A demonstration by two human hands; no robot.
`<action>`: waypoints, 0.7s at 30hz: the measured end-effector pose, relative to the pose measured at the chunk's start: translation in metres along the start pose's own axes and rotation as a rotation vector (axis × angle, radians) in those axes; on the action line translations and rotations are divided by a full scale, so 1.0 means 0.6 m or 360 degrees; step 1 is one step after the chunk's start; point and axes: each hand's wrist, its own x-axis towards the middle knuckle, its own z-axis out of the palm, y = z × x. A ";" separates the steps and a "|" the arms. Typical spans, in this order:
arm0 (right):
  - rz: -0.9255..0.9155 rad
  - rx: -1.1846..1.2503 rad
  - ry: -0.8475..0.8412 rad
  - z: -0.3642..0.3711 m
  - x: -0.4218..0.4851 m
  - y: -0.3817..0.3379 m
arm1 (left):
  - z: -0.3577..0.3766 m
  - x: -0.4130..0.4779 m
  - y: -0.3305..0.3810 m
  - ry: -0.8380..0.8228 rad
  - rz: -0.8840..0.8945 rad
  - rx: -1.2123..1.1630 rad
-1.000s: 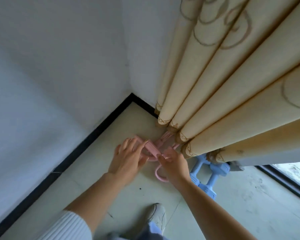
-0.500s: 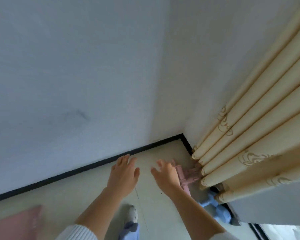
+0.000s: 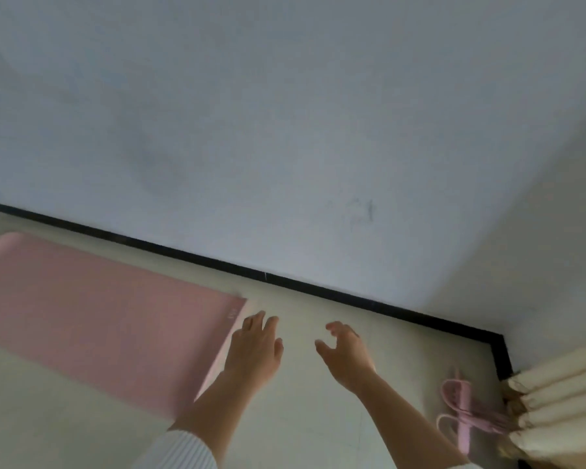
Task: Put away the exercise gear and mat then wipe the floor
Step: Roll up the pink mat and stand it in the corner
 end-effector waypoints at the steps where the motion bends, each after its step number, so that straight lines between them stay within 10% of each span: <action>1: -0.0033 -0.0010 -0.0019 0.022 -0.010 -0.026 | -0.009 -0.018 -0.032 0.0026 -0.0032 -0.0009; 21: -0.0280 -0.0454 -0.0305 0.593 -0.167 -0.528 | -0.093 -0.279 -0.778 -0.0095 -0.0243 0.0057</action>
